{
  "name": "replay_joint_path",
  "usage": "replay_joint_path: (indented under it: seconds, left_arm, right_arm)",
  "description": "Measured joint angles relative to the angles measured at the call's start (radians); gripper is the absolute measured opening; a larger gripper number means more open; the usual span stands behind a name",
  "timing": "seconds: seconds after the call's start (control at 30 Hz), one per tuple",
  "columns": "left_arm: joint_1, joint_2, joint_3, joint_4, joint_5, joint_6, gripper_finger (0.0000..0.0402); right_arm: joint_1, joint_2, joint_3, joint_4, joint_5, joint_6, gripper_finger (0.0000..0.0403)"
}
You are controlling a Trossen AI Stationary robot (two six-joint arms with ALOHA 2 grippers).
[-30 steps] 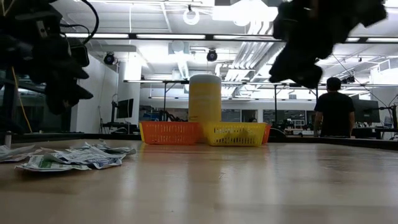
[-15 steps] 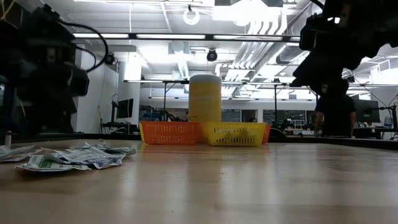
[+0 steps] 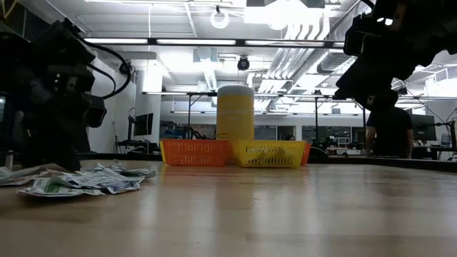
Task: Pick & Place First Aid Supplies
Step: Put the black towelette pack into the bottom yellow basket
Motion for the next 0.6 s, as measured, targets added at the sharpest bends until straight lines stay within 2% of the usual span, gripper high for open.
replay_joint_path:
  seconds: [0.3,0.6]
  left_arm:
    - [0.000,0.120,0.004,0.107,0.032,0.004,0.0191]
    - [0.001,0.186,0.005,0.119,0.075,0.004,0.0191]
  right_arm:
    - [0.000,0.000,0.000,0.001,0.000,0.000,0.0071]
    - [0.000,0.001,0.000,0.010,-0.008,0.010,0.0071]
